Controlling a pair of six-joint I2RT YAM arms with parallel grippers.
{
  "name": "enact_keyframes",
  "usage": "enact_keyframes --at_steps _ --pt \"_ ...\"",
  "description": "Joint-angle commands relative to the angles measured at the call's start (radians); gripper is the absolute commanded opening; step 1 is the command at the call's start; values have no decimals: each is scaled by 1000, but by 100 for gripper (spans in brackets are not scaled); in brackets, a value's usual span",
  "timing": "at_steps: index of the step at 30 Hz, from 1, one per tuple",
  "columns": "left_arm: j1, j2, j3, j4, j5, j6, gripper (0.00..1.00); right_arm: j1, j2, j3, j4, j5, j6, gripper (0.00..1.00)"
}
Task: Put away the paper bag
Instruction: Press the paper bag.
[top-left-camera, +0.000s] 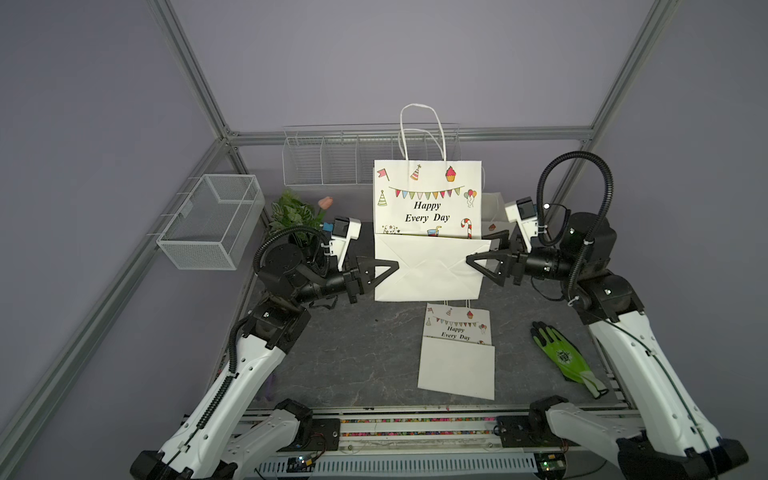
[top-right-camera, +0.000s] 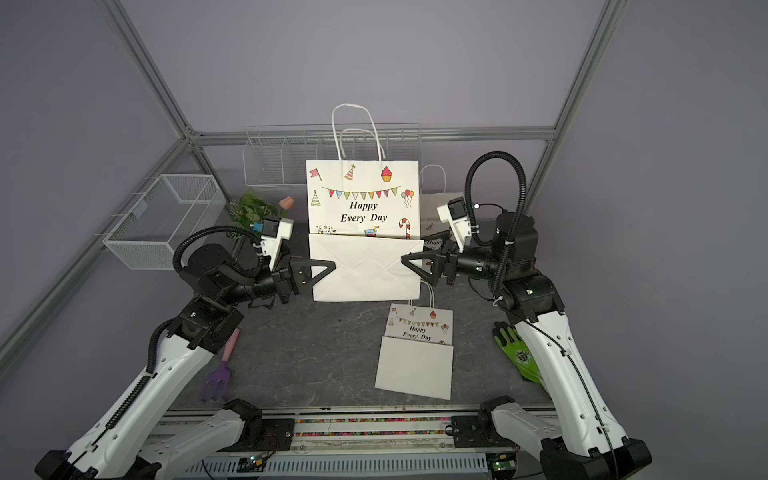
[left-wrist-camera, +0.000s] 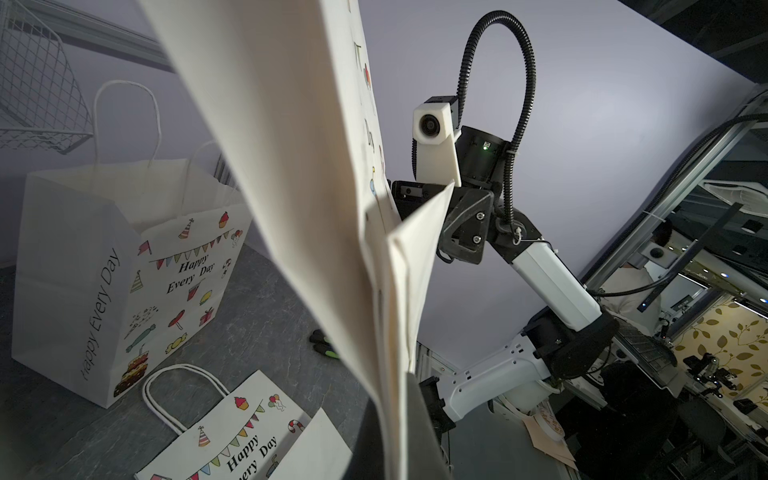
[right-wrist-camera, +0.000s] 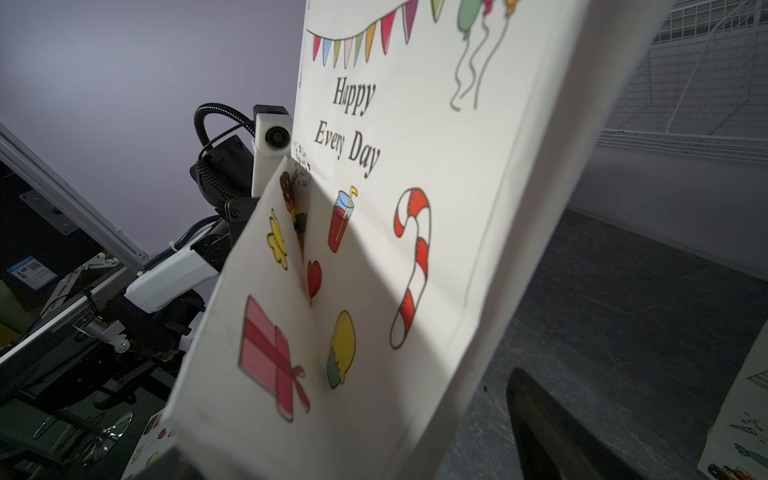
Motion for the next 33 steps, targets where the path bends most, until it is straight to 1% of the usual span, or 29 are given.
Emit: enact_keyframes --at_steps 1,3,4,5,7,11,14,17,22,25,31,32,33 --pt "6 -15 17 9 26 8 0 -1 25 -5 161 -113 102 89" --pt "6 -13 18 15 30 5 0 9 47 -25 291 -193 208 89" --pt "6 -12 20 14 30 6 0 17 55 -28 328 -219 240 89" --pt "6 -9 21 15 29 7 0 26 57 -27 333 -230 247 92" --pt "6 -1 24 18 28 7 0 39 55 -26 334 -241 243 99" --pt "5 25 34 11 14 16 0 52 47 -19 323 -259 242 83" --pt "7 44 47 -32 -11 46 0 53 32 -15 279 -251 215 74" --pt "7 59 50 -62 -29 63 0 53 19 4 197 -220 153 65" --pt "8 60 40 -55 -38 59 0 52 32 53 -2 -129 15 45" --pt "8 55 36 -43 -38 48 0 52 39 49 -36 -87 -8 30" --pt "8 55 33 -32 -42 39 0 52 41 33 -40 -38 -16 18" --pt "8 55 33 -32 -41 39 4 53 39 32 -45 -29 -22 16" --pt "8 56 34 -32 -42 39 10 52 38 28 -47 -24 -23 13"
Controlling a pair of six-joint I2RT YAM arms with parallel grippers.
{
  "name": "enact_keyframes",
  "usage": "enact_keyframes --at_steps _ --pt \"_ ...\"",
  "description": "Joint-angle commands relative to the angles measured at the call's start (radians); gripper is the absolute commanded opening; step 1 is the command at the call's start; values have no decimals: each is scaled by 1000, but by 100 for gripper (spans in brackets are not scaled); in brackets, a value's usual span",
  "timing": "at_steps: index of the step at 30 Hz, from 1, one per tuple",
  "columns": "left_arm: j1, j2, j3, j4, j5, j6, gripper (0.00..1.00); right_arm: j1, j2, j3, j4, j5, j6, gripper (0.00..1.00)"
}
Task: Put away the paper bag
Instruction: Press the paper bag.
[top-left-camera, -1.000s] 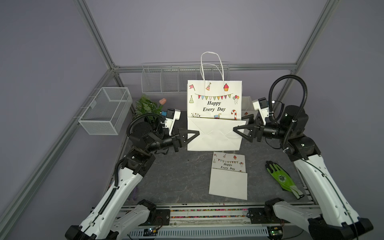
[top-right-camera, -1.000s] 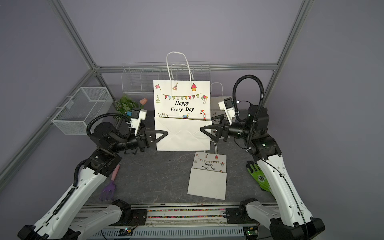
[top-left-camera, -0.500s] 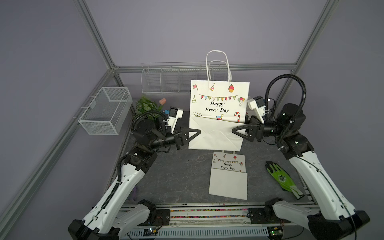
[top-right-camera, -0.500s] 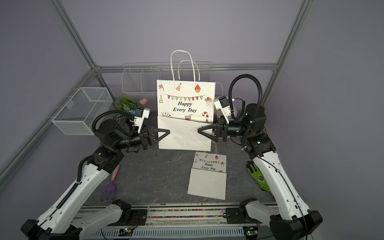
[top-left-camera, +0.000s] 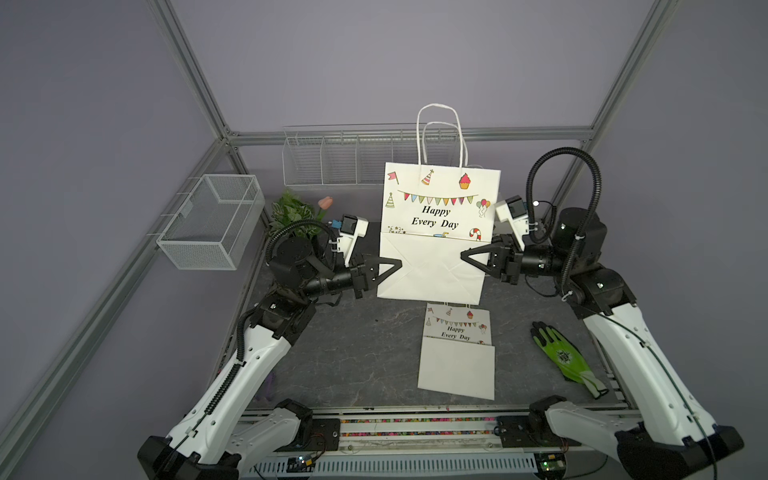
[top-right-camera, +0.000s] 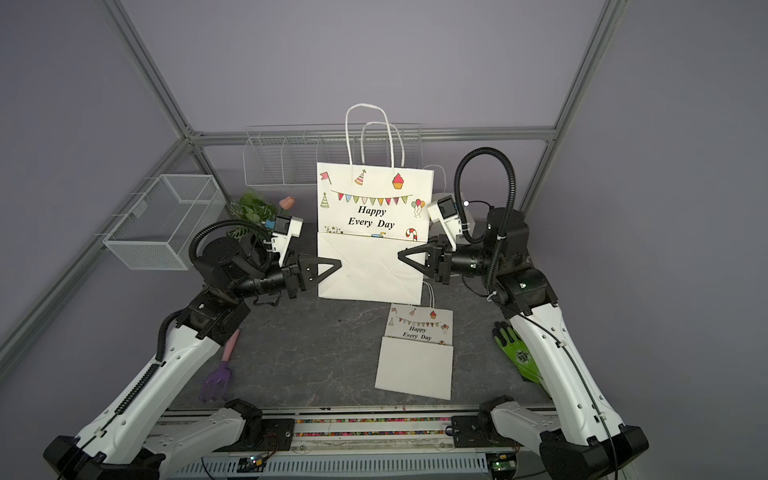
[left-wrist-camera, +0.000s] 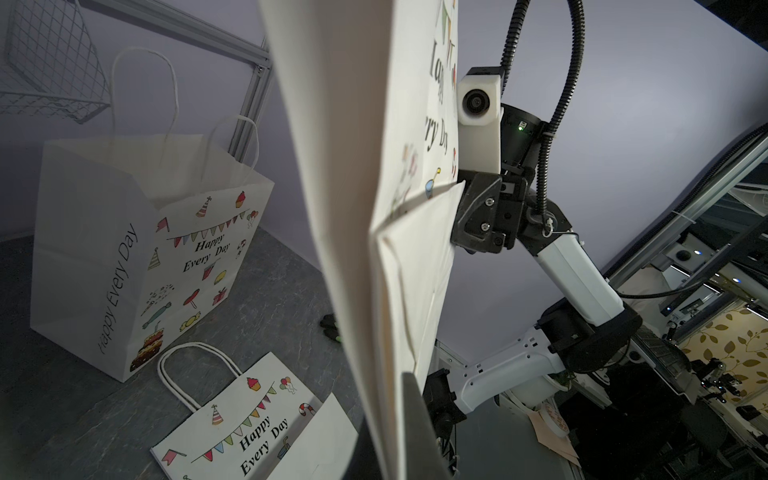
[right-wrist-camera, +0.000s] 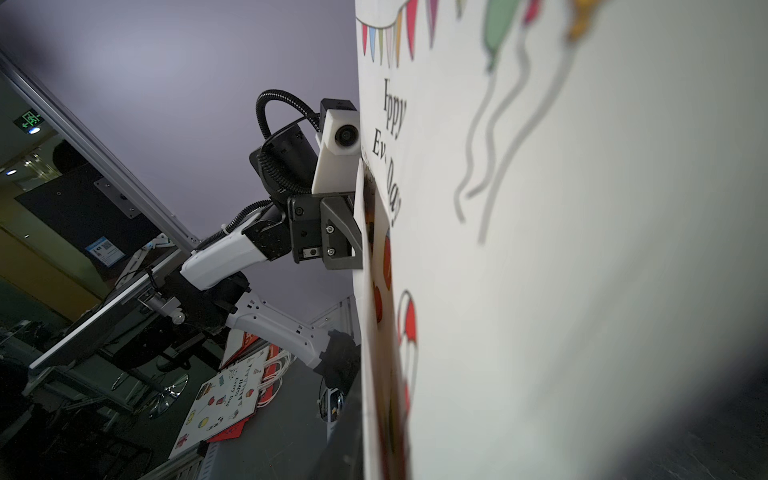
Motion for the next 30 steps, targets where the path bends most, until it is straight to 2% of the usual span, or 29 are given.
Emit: enact_keyframes --at_steps 1,2,5,6,7,9,13,18,20,22,23,24,27,30 --pt "8 -1 11 23 -26 -3 20 5 -4 -9 -35 35 -29 11" --pt "8 0 11 25 -22 -3 29 5 -4 -13 -35 35 -28 8" --pt "7 8 13 40 -17 -13 69 5 -4 -21 -34 36 -22 6" --pt "8 12 14 48 -13 -19 79 5 -6 -25 -32 36 -20 7" --pt "7 15 18 53 -13 -22 86 6 -7 -28 -32 37 -19 7" --pt "8 21 25 59 -11 -27 91 6 -10 -34 -29 36 -14 7" --pt "8 27 28 69 -13 -32 76 5 -18 -53 -14 31 -1 7" --pt "7 31 13 90 -15 -43 27 6 -24 -79 10 19 20 7" --pt "8 34 11 97 -15 -48 14 8 -26 -87 27 9 32 23" --pt "7 38 11 95 -16 -47 7 8 -24 -95 41 -1 44 41" --pt "8 38 10 95 -15 -47 4 9 -24 -98 46 -4 47 47" --pt "8 37 9 95 -17 -47 2 10 -24 -101 49 -6 49 51" --pt "8 33 4 94 -21 -49 0 14 -28 -112 52 -6 51 54" --pt "8 26 1 90 -26 -46 0 15 -36 -120 59 -5 55 64"
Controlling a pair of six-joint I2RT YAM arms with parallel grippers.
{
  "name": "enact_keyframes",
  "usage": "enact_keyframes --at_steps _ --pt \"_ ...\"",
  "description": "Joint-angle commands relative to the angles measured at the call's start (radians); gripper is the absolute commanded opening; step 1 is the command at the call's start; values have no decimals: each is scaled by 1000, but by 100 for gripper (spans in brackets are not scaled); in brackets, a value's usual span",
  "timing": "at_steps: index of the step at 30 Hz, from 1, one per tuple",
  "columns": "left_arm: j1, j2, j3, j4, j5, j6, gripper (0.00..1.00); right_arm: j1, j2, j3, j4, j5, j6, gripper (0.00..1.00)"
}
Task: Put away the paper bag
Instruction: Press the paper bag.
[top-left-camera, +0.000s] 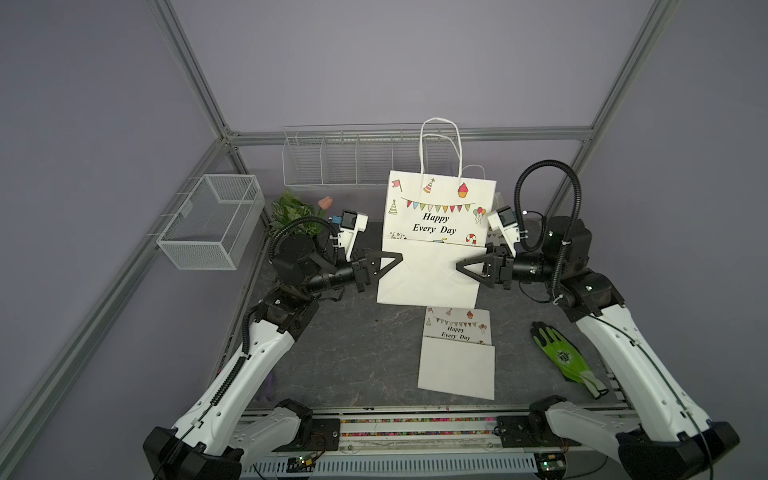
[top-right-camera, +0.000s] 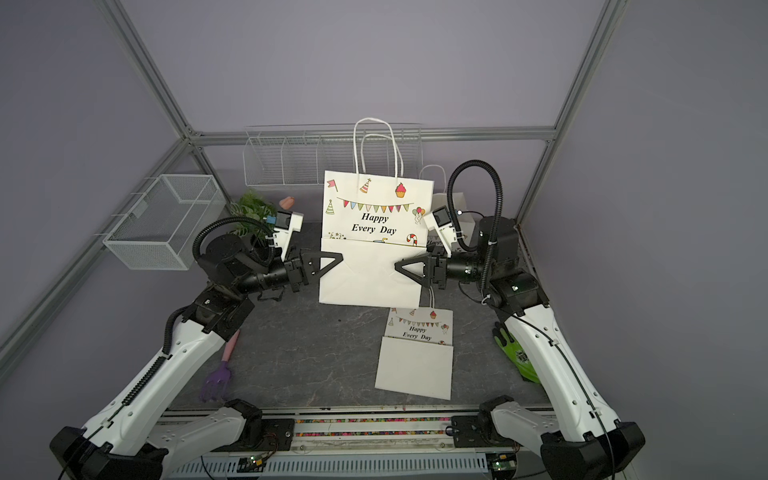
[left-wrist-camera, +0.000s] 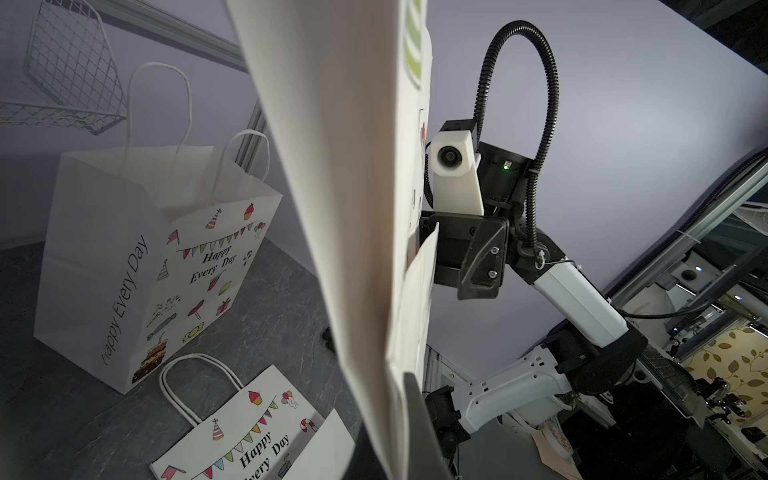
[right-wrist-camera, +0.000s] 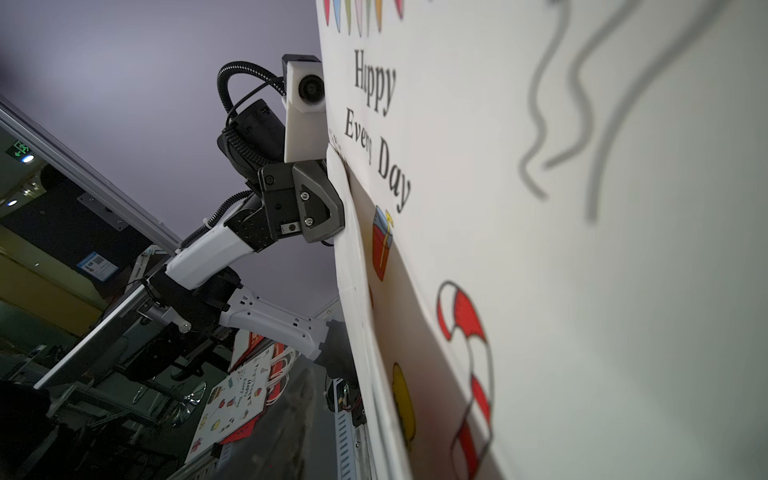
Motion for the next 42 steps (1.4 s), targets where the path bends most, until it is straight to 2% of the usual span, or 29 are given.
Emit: enact_keyframes --at_steps 1,4,6,10,15,18,20,21,24,26,35,38,42 --pt "3 -11 -2 22 -8 0 0 8 -28 -23 42 -17 8 68" --pt "3 -17 -9 31 -12 -6 0 8 -43 -34 68 -14 26 76" --pt "3 -21 -17 45 -14 -15 0 8 -58 -52 115 0 55 76" --pt "3 -30 -31 70 -18 -31 0 9 -96 -135 290 6 171 70" --pt "3 -41 -44 103 -8 -56 0 9 -120 -151 301 21 168 52" --pt "3 -32 -60 164 17 -98 0 10 -118 -142 307 17 169 50" --pt "3 -25 -61 176 29 -117 0 9 -112 -127 291 18 151 53" --pt "3 -25 -63 188 34 -124 0 9 -105 -117 273 20 138 61" --pt "3 -34 -74 220 45 -146 0 8 -81 -74 199 35 79 98" --pt "3 -39 -73 231 53 -160 0 4 -71 -51 152 59 37 89" --pt "3 -77 -52 257 71 -194 0 -34 -21 -5 123 42 15 89" --pt "3 -80 -50 257 72 -193 0 -37 -2 13 179 -20 70 89" --pt "2 -74 -45 238 70 -181 0 -24 16 5 373 -142 241 89"
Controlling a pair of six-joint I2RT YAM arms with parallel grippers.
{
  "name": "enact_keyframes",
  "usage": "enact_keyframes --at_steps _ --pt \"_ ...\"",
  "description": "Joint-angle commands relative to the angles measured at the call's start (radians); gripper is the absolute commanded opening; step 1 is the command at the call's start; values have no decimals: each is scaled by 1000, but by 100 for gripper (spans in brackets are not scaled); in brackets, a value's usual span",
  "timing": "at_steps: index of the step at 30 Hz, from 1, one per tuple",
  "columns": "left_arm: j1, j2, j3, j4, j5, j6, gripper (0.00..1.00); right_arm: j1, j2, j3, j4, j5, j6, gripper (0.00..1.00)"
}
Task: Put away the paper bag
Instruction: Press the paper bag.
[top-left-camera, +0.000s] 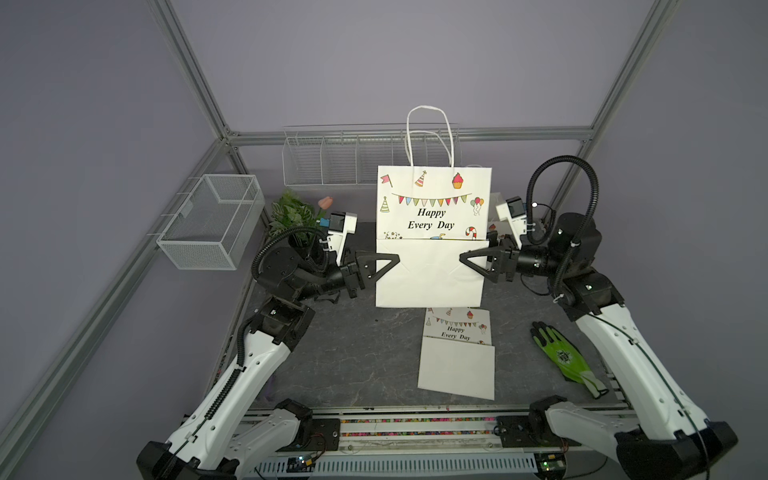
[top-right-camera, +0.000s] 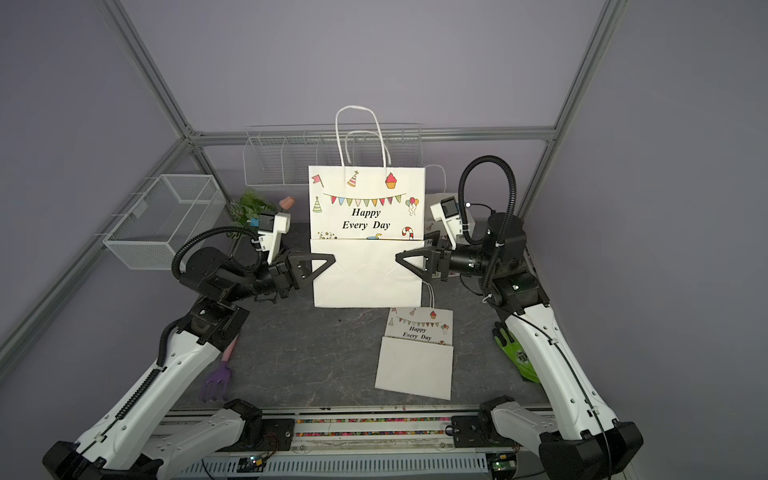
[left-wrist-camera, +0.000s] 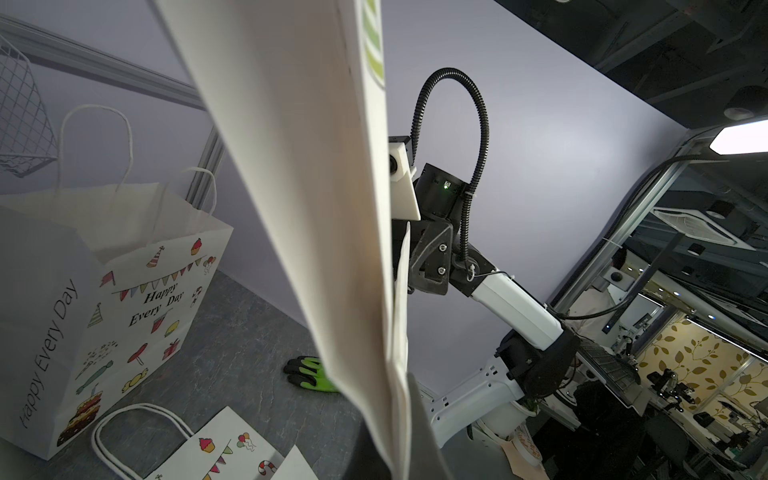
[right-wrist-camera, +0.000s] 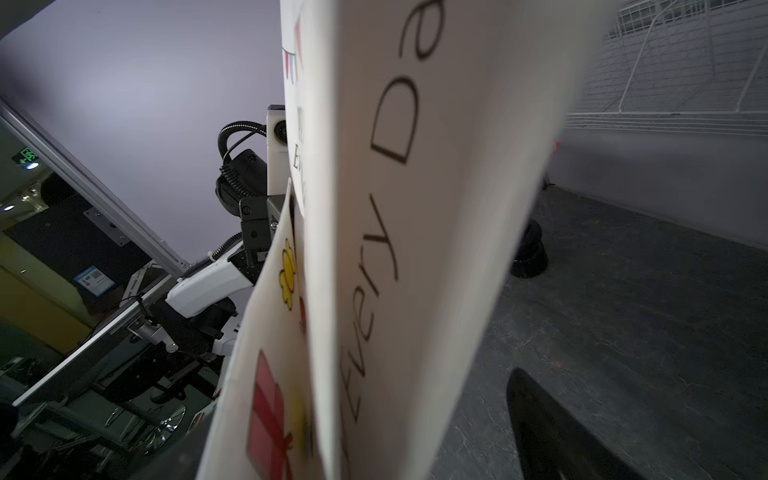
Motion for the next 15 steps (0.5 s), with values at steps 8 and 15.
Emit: enact_keyframes --at_steps 8,15 --pt "2 26 27 -138 -40 94 0 67 -31 1 129 -116 122 79" --pt "3 30 7 -166 -63 125 0 83 -24 -4 -61 -36 -20 49"
